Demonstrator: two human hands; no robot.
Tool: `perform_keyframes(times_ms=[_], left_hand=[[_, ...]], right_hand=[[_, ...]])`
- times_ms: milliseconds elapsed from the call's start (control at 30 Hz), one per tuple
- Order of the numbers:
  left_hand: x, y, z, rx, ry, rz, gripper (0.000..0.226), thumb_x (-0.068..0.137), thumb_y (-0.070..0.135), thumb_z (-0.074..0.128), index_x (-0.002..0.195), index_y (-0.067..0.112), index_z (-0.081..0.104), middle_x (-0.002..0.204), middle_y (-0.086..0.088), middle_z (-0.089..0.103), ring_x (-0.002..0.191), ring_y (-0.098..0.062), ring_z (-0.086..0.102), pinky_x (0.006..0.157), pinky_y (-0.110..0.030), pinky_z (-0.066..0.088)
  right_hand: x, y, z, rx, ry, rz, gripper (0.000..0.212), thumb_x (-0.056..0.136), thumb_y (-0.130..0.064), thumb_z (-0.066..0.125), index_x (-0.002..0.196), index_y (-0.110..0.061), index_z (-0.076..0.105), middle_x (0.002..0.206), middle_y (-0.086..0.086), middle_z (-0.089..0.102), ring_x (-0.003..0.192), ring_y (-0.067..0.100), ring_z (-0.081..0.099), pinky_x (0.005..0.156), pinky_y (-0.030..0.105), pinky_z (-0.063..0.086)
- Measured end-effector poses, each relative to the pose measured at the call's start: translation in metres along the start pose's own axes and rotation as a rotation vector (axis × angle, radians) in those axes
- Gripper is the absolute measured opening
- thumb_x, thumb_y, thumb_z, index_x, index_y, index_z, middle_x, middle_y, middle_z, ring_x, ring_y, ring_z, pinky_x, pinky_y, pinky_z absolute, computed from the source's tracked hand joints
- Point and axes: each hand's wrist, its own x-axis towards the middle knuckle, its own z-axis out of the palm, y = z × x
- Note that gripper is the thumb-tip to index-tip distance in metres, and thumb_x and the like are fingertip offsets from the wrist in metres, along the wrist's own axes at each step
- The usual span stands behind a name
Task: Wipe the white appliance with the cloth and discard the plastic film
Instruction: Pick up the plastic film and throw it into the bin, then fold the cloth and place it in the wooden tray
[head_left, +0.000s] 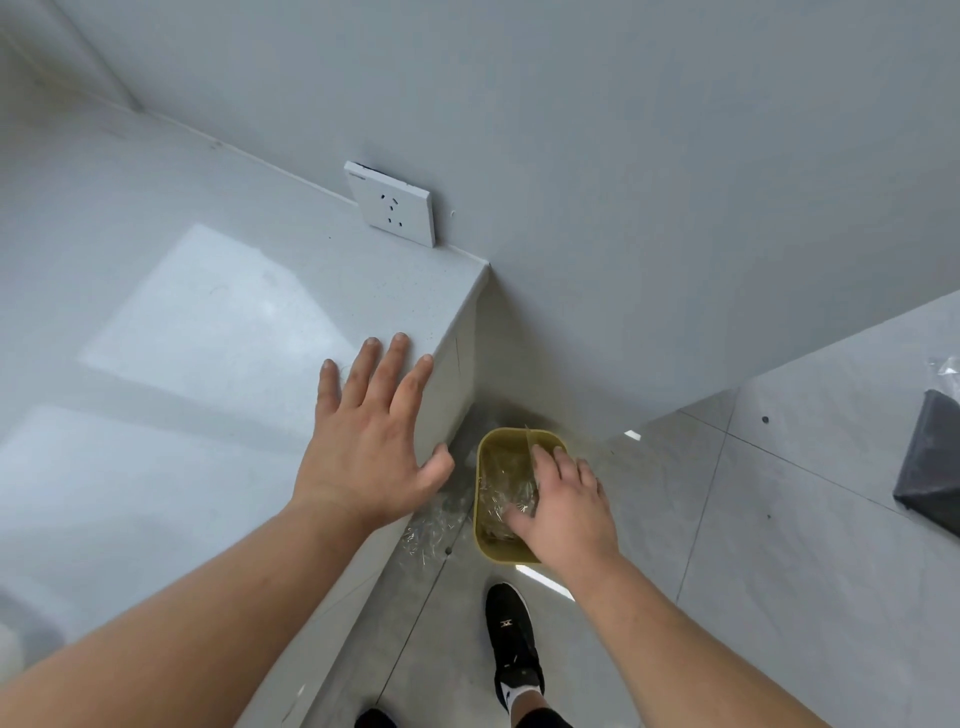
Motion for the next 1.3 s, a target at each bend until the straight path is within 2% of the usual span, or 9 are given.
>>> perform_keyframes(times_ms=[167,267,433,667,800,1067,1300], left_hand=[[-0.001,0.001,-0.008,-0.056,-0.046,-0.023,0.088,0.087,0.062,0.050,0.162,0.025,0.026,0.175,-0.004,0.017,0.162,-0.028,0.006,0.128,-0.062,0.011],[-0.001,0.004,-0.019,-0.083,-0.130,-0.057,0.087,0.090,0.068,0.040,0.165,0.031,0.015,0.177,0.000,0.004,0.162,-0.023,-0.005,0.130,-0.057,0.003],[-0.012,0.013,-0.058,-0.161,-0.165,-0.167,0.085,0.090,0.081,0.020,0.164,0.038,0.015,0.176,0.003,0.007,0.162,-0.024,0.003,0.130,-0.054,0.005],[-0.040,0.000,-0.133,-0.146,-0.055,-0.308,0.091,0.086,0.087,0.020,0.163,0.038,0.022,0.176,0.004,0.012,0.162,-0.023,0.005,0.130,-0.051,0.004],[-0.058,-0.013,-0.176,-0.125,0.030,-0.355,0.091,0.086,0.087,0.022,0.163,0.038,0.024,0.176,0.004,0.012,0.162,-0.023,0.005,0.130,-0.051,0.004],[-0.092,-0.043,-0.254,-0.084,0.178,-0.387,0.092,0.086,0.086,0.021,0.163,0.036,0.023,0.176,0.004,0.013,0.162,-0.023,0.006,0.130,-0.051,0.007],[-0.147,-0.087,-0.318,-0.036,0.288,-0.477,0.088,0.088,0.084,0.025,0.161,0.035,0.027,0.175,0.003,0.014,0.161,-0.024,0.009,0.130,-0.050,0.006]], right_hand=[[-0.022,-0.004,-0.045,-0.010,0.031,-0.073,0.091,0.088,-0.069,0.056,0.161,-0.029,0.020,0.169,0.004,0.028,0.155,0.033,0.021,0.125,0.050,0.024],[-0.033,-0.008,-0.075,0.005,0.087,-0.122,0.085,0.090,-0.069,0.051,0.161,-0.030,0.023,0.169,0.003,0.029,0.156,0.031,0.021,0.124,0.048,0.024],[-0.044,-0.026,-0.131,0.017,0.149,-0.212,0.077,0.095,-0.068,0.042,0.161,-0.031,0.024,0.169,0.000,0.029,0.157,0.028,0.019,0.124,0.047,0.024],[-0.059,-0.081,-0.202,0.016,0.226,-0.383,0.082,0.094,-0.075,0.032,0.162,-0.031,0.018,0.171,0.001,0.024,0.158,0.027,0.015,0.126,0.044,0.019],[-0.069,-0.120,-0.235,-0.003,0.271,-0.504,0.081,0.093,-0.076,0.032,0.160,-0.031,0.019,0.171,0.002,0.024,0.158,0.027,0.016,0.126,0.043,0.018],[-0.103,-0.196,-0.286,-0.037,0.359,-0.640,0.082,0.093,-0.075,0.035,0.161,-0.030,0.021,0.170,0.003,0.026,0.157,0.029,0.018,0.126,0.046,0.021],[-0.155,-0.274,-0.306,-0.045,0.395,-0.793,0.086,0.090,-0.077,0.028,0.161,-0.028,0.022,0.168,0.002,0.028,0.156,0.028,0.017,0.126,0.046,0.020]])
